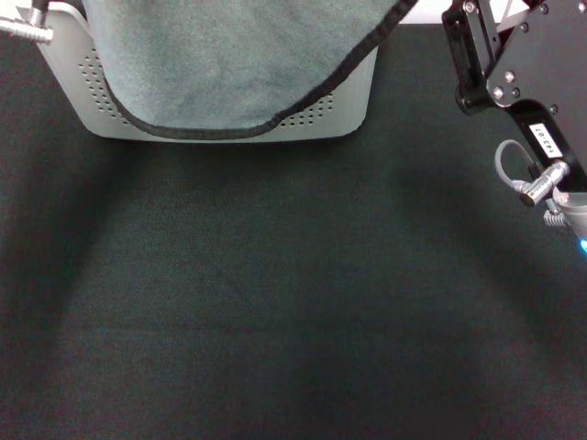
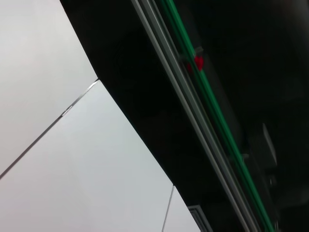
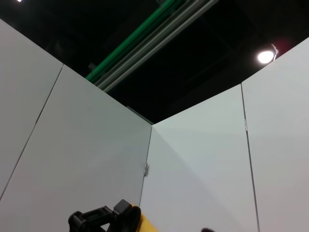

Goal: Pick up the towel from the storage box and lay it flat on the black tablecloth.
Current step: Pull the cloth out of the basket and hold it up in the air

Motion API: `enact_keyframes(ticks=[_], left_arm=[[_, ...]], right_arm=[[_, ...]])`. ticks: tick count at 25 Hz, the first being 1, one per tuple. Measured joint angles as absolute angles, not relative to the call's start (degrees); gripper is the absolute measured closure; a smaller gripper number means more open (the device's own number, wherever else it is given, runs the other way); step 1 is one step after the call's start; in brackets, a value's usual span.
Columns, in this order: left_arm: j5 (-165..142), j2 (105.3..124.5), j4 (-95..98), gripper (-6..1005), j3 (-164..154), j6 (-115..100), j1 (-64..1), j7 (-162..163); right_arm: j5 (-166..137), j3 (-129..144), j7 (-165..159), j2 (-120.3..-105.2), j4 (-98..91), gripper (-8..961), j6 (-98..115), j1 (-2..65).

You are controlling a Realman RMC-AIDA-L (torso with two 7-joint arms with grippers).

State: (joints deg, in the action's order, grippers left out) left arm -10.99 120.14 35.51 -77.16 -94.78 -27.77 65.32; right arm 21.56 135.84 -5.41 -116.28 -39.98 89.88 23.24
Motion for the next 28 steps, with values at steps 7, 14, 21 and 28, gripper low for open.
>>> enact_keyframes(ticks=[7, 14, 21, 28], left_arm=[[-10.94, 120.14, 35.42, 964, -77.16, -94.74, -27.77, 64.61], [-10.83, 120.14, 35.09, 963, -77.19, -94.74, -27.77, 64.09], [-14.17, 119.94, 34.03, 963, -77.54, -95.18, -26.33, 64.56], [-22.50, 119.55, 34.48, 963, -77.28, -98.88, -21.70, 64.61]], right_arm=[[21.42, 135.91, -5.45, -116.18, -40.08, 790, 90.87, 23.65], [20.91, 135.57, -5.43, -116.01, -40.16, 829, 91.14, 23.95], [17.48, 132.44, -10.11, -114.99, -40.73, 901, 89.76, 24.25], [1.22, 119.99, -26.10, -112.91, -48.84, 936, 78.52, 18.97]])
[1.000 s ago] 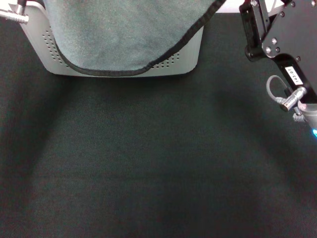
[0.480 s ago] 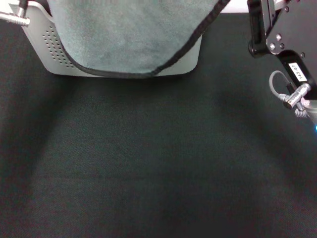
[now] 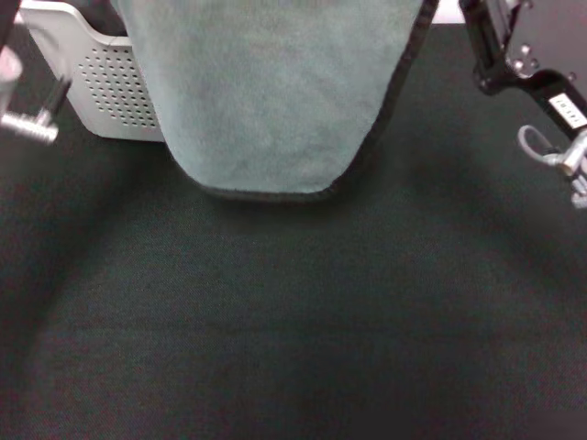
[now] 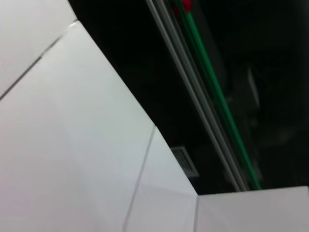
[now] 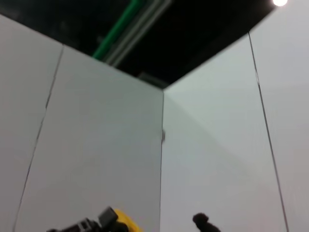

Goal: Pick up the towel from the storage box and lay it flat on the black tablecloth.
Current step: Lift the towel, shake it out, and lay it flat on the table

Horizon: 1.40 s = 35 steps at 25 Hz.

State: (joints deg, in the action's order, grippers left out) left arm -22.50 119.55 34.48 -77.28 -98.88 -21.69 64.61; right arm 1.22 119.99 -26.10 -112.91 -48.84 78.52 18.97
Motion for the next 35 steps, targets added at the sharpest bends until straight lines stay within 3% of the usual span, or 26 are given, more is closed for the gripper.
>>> enact_keyframes(ticks=[5, 9, 16, 30, 35], left_arm=[[-24.82, 117.91, 34.52, 962, -77.29, -103.97, -18.31, 64.81], [-27.35, 117.38, 34.54, 962, -77.19, -105.87, -16.83, 65.15], [-34.03, 115.74, 34.54, 962, -77.17, -107.96, -16.41, 66.70], [-34.43, 115.26, 34.11, 961, -77.17, -110.47, -13.76, 76.25], [-34.72, 116.43, 33.21, 961, -77.25, -110.73, -13.70, 76.63]], right_arm=[[-15.37, 109.13, -41.24, -111.47, -60.57, 943, 70.98, 11.26], [-28.47, 100.10, -56.01, -111.81, -65.91, 943, 70.68, 7.19], [-42.12, 89.12, -74.57, -111.97, -68.83, 943, 76.49, 6.13], [-52.89, 73.56, -87.08, -113.15, -71.64, 943, 91.59, 3.27], [-53.10, 71.48, -87.73, -113.34, -73.27, 943, 92.85, 3.19]])
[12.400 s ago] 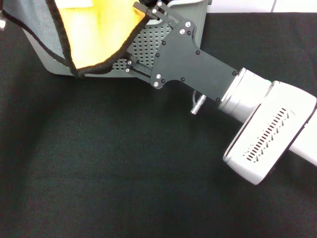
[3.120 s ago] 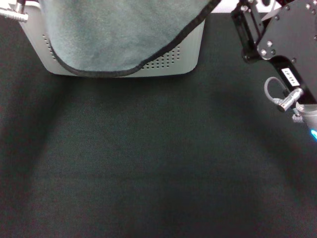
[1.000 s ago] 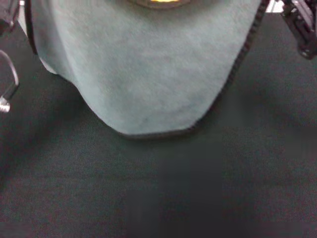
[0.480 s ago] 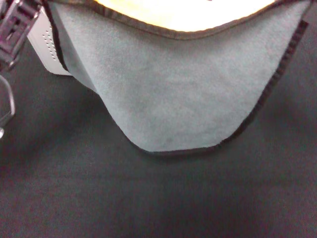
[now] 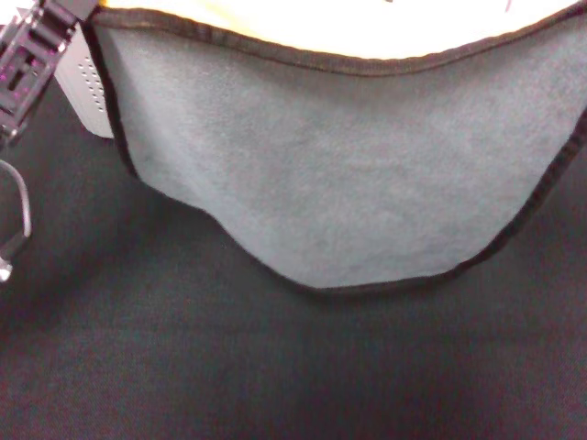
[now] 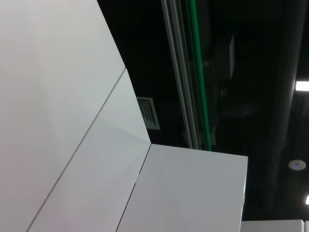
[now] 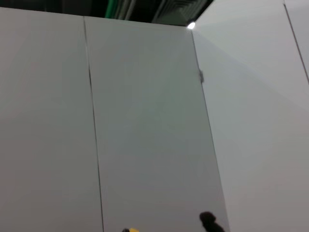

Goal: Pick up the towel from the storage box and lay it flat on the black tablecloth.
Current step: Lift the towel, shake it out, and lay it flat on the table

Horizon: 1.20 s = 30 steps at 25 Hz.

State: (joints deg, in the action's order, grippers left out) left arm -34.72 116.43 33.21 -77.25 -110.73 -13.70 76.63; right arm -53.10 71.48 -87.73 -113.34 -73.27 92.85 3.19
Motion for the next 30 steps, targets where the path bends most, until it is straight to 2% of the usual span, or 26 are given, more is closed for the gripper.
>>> enact_keyframes(ticks=[7, 16, 18, 24, 29, 30], left_arm=[[-35.51, 117.89, 29.73, 960, -77.61, -111.68, -14.17, 76.22], [-36.03, 118.80, 23.36, 960, -77.51, -111.40, -14.67, 74.07], [-36.83, 118.87, 21.56, 854, -77.45, -111.34, -15.02, 72.79], [-37.18, 118.72, 16.01, 647, -77.31, -111.00, -15.26, 67.49], [-37.12, 118.43, 12.93, 446, -77.44, -108.25, -15.33, 64.73], [-37.03, 118.41, 12.39, 436, -77.36, -107.09, -15.31, 64.26]], right_arm=[[-54.34, 68.20, -90.74, -113.37, -76.08, 943, 92.42, 5.66], [-62.18, 60.32, -101.97, -112.99, -83.71, 943, 90.51, 12.94], [-64.47, 57.18, -106.29, -112.86, -87.67, 943, 89.91, 15.23], [-67.30, 52.75, -112.37, -112.14, -93.65, 943, 87.80, 18.02], [-68.72, 50.81, -116.90, -110.01, -95.41, 943, 85.98, 21.10], [-68.82, 50.67, -117.42, -109.54, -95.47, 943, 85.57, 21.63]])
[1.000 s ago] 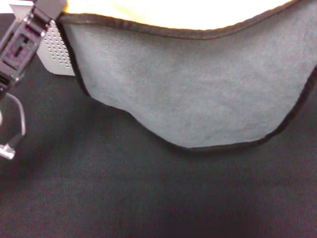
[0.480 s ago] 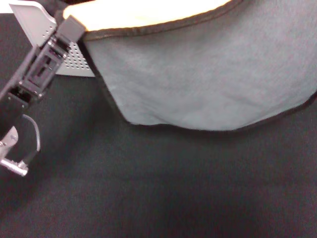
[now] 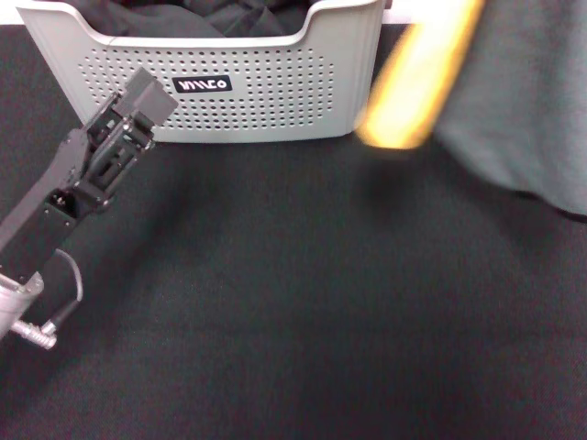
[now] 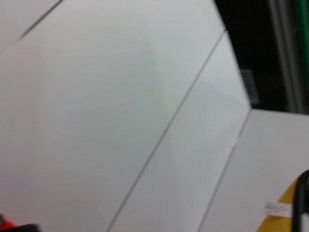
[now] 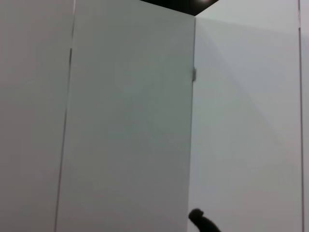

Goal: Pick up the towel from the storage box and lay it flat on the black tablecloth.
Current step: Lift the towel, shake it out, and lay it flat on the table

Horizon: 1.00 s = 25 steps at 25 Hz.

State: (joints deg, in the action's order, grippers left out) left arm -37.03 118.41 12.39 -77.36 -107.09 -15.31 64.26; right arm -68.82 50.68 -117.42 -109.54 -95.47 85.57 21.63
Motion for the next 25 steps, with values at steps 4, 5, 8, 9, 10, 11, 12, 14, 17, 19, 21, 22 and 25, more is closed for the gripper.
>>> enact_keyframes(ticks=[4, 5, 8, 9, 10, 11, 12, 14, 17, 19, 21, 22, 25], left_arm=[[-37.80, 118.74, 11.92, 395, -77.57, -102.99, -15.78, 60.67], [-38.38, 118.90, 11.90, 385, -77.67, -102.13, -16.09, 59.63], [-42.46, 119.56, 11.86, 354, -77.75, -98.68, -17.92, 55.12], [-44.20, 119.84, 11.82, 344, -77.77, -97.47, -18.57, 53.10], [-45.54, 120.06, 11.79, 334, -77.75, -96.65, -19.08, 50.96], [-45.54, 120.06, 11.79, 322, -77.75, -96.65, -19.08, 50.96], [-46.62, 120.27, 11.76, 310, -77.79, -96.22, -19.42, 49.34], [-48.15, 120.73, 10.97, 286, -77.78, -94.89, -20.47, 40.93], [-47.80, 120.75, 10.20, 273, -77.70, -94.53, -21.38, 37.51], [-47.23, 120.72, 10.11, 273, -77.49, -94.43, -21.72, 37.21], [-45.89, 120.64, 10.12, 272, -77.37, -94.38, -21.67, 36.86], [-45.35, 120.62, 10.15, 272, -77.37, -94.37, -21.57, 36.64], [-44.39, 120.58, 10.36, 272, -77.35, -94.28, -21.48, 35.64]], right_arm=[[-69.88, 50.61, -119.52, -107.75, -95.67, 943, 83.42, 23.61], [-70.35, 50.59, -120.06, -107.38, -95.81, 943, 82.92, 24.20], [-72.01, 50.59, -120.97, -107.09, -96.33, 943, 82.26, 25.38], [-72.82, 50.58, -121.17, -107.08, -96.48, 943, 81.97, 25.76], [-73.64, 50.57, -121.29, -107.17, -96.58, 943, 81.72, 26.18], [-74.15, 50.57, -121.33, -107.28, -96.61, 943, 81.56, 26.53], [-74.53, 50.57, -121.35, -107.33, -96.60, 943, 81.47, 26.88], [-75.13, 50.55, -121.39, -107.32, -96.34, 943, 81.39, 27.63], [-75.29, 50.53, -121.41, -106.96, -96.22, 943, 81.41, 28.23], [-75.30, 50.53, -121.46, -106.52, -96.19, 943, 81.50, 28.30], [-75.30, 50.53, -121.50, -106.03, -95.95, 943, 81.63, 28.33], [-75.28, 50.50, -121.50, -105.75, -95.71, 944, 81.81, 28.46], [-75.04, 50.27, -121.60, -104.92, -94.41, 944, 83.20, 29.47]])
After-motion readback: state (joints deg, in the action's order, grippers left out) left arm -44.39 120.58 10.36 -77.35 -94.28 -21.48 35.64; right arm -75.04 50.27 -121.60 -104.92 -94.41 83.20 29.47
